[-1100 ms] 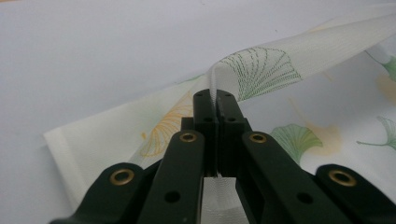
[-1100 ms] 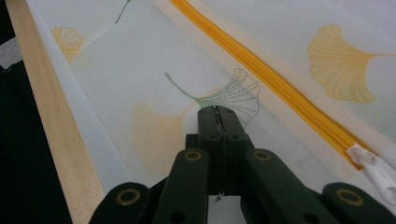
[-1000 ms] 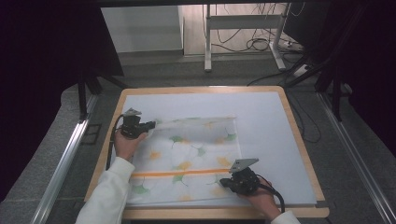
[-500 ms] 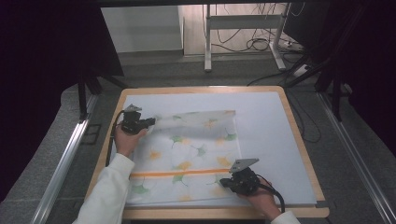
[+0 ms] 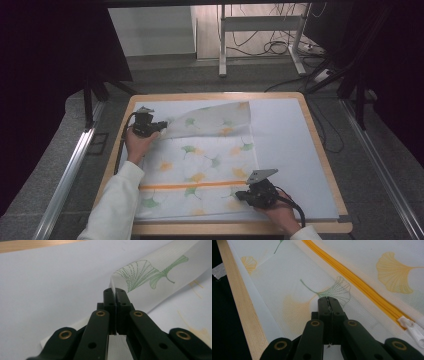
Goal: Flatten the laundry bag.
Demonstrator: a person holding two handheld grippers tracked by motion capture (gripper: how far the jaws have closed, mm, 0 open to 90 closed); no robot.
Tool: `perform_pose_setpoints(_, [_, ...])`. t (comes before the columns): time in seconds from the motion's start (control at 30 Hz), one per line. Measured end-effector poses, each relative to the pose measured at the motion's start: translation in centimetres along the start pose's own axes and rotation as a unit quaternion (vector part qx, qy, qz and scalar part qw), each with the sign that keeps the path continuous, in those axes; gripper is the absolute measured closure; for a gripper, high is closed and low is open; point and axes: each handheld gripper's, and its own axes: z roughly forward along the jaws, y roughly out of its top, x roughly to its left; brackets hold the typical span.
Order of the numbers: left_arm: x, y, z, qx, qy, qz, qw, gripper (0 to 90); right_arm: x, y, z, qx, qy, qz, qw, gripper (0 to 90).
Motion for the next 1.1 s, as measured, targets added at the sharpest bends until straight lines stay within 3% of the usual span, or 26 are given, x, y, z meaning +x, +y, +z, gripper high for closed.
perform_pose_setpoints(0.4, [1.4,1.3,0.3,0.004,0.003,-0.020,0.9998,86.4,-0.2,0.0,0.0,-0.001,0.006,0.008,0.9999,89.2])
perform_pose_setpoints(0.67, [1.2,2.3,-0.8,-0.026,0.016,0.001,0.9995,68.1,-0.1,0.0,0.0,-0.001,0.005,0.008,1.0000,89.1])
perform_pose_setpoints(0.73, [1.3,2.6,-1.9,-0.042,0.017,0.006,0.9990,58.0,-0.1,-0.1,0.0,-0.001,0.004,0.006,1.0000,89.1])
perform_pose_setpoints(0.87, [1.3,2.8,-3.2,-0.055,0.012,0.014,0.9983,47.6,-0.2,-0.1,0.0,-0.001,0.006,0.008,1.0000,89.2])
perform_pose_setpoints(0.9, [0.9,3.0,-4.1,-0.064,0.009,0.029,0.9975,45.0,-0.2,-0.1,0.0,-0.001,0.006,0.008,0.9999,89.1])
perform_pose_setpoints(0.97, [0.6,3.1,-4.5,-0.068,0.006,0.034,0.9971,43.0,-0.2,-0.1,0.0,-0.002,0.006,0.009,0.9999,89.1])
perform_pose_setpoints(1.1, [-1.2,3.2,-6.9,-0.099,-0.006,0.060,0.9933,36.6,-0.2,-0.1,0.0,-0.004,0.006,0.010,0.9999,89.1])
